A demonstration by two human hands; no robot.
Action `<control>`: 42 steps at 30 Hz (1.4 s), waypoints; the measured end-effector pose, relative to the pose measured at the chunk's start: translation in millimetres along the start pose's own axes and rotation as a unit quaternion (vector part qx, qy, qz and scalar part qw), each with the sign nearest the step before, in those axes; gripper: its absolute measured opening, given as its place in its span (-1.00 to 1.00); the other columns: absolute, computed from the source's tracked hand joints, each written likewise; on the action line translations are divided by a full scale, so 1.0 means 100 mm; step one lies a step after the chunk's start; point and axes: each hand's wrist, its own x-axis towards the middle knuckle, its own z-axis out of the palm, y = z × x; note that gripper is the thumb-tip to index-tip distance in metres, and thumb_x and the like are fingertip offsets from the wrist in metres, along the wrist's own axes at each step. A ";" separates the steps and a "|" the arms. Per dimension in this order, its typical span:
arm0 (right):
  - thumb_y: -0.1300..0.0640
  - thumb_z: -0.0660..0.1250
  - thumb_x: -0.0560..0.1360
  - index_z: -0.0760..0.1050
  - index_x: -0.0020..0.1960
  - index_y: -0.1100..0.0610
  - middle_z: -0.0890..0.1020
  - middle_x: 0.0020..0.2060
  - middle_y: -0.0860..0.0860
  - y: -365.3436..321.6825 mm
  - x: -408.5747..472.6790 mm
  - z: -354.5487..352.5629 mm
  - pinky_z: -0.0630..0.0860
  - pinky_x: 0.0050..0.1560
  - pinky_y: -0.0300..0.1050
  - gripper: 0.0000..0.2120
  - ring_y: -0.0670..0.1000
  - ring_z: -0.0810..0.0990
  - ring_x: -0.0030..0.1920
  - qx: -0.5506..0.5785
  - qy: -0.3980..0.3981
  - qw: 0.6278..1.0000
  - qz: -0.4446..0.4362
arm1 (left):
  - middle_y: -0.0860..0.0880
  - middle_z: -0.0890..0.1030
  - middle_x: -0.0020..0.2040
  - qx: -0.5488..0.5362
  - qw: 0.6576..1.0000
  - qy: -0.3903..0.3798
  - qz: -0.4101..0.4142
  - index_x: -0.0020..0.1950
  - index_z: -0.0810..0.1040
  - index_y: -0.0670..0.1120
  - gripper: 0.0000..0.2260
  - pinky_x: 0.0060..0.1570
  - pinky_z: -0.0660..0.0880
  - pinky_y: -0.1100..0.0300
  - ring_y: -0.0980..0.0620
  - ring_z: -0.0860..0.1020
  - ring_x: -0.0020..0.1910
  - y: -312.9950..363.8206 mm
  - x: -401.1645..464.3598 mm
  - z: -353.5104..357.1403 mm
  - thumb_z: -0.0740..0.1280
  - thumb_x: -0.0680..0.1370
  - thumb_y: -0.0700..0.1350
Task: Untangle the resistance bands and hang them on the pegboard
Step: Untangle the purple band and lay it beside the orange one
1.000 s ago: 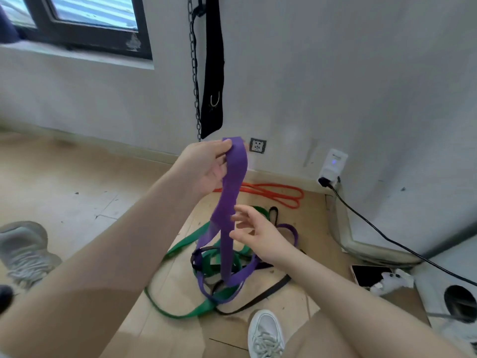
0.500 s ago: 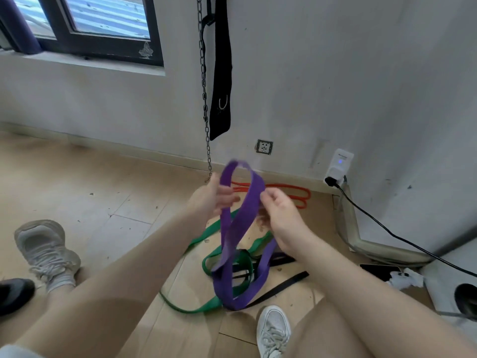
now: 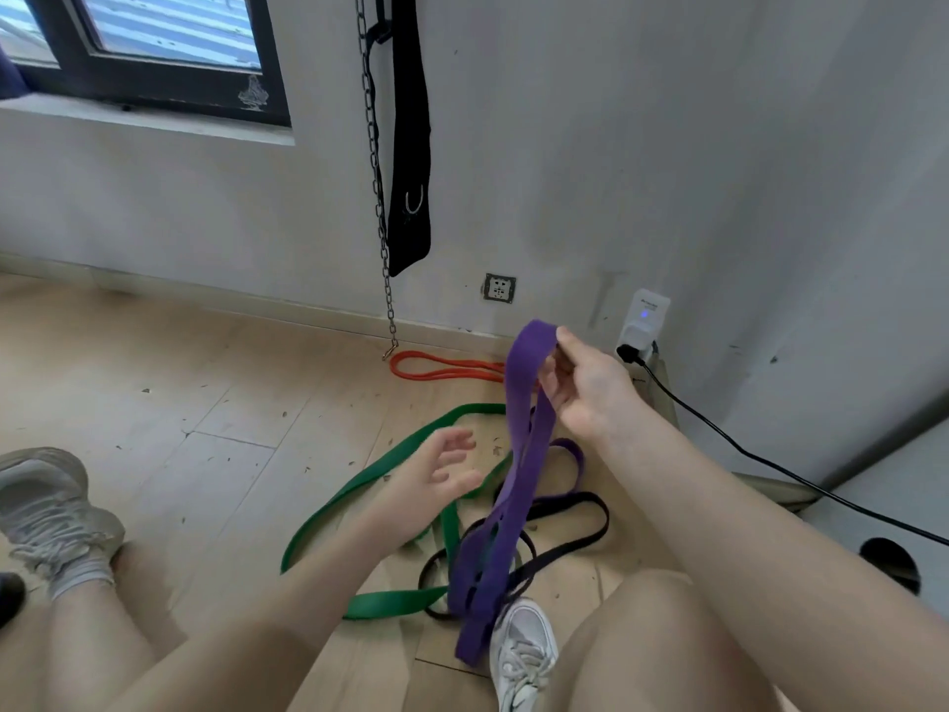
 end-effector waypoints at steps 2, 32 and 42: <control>0.26 0.27 0.54 0.46 -0.18 0.22 0.59 -0.46 0.03 0.15 -0.01 -0.05 0.50 -0.50 -0.33 -0.88 -0.08 0.54 -0.48 -0.086 0.005 0.996 0.007 | 0.10 0.51 0.18 -0.078 0.996 0.024 0.027 0.30 0.31 0.00 -0.57 0.15 0.46 0.29 0.18 0.50 0.17 0.16 0.07 0.05 0.36 0.49 -0.17; 0.15 0.22 0.57 0.43 0.24 0.02 0.57 0.10 -0.02 0.66 -0.17 -0.18 0.47 -0.04 -0.28 -0.75 -0.08 0.55 0.04 -0.527 -0.188 0.796 -0.233 | 0.05 0.64 -0.04 0.028 0.962 0.237 0.135 0.05 0.59 -0.04 -0.86 0.04 0.52 0.25 0.14 0.58 -0.01 0.61 0.02 -0.18 0.33 0.51 -0.15; 0.33 0.29 0.50 0.47 0.06 0.13 0.68 -0.22 0.02 0.36 -0.23 0.10 0.59 -0.18 -0.12 -0.82 0.00 0.67 -0.20 -0.314 -0.252 0.903 -0.148 | -0.05 0.62 -0.01 -0.191 0.966 0.158 0.074 0.12 0.43 -0.03 -0.81 -0.07 0.59 0.20 0.01 0.63 -0.05 0.70 0.01 -0.35 0.31 0.53 -0.16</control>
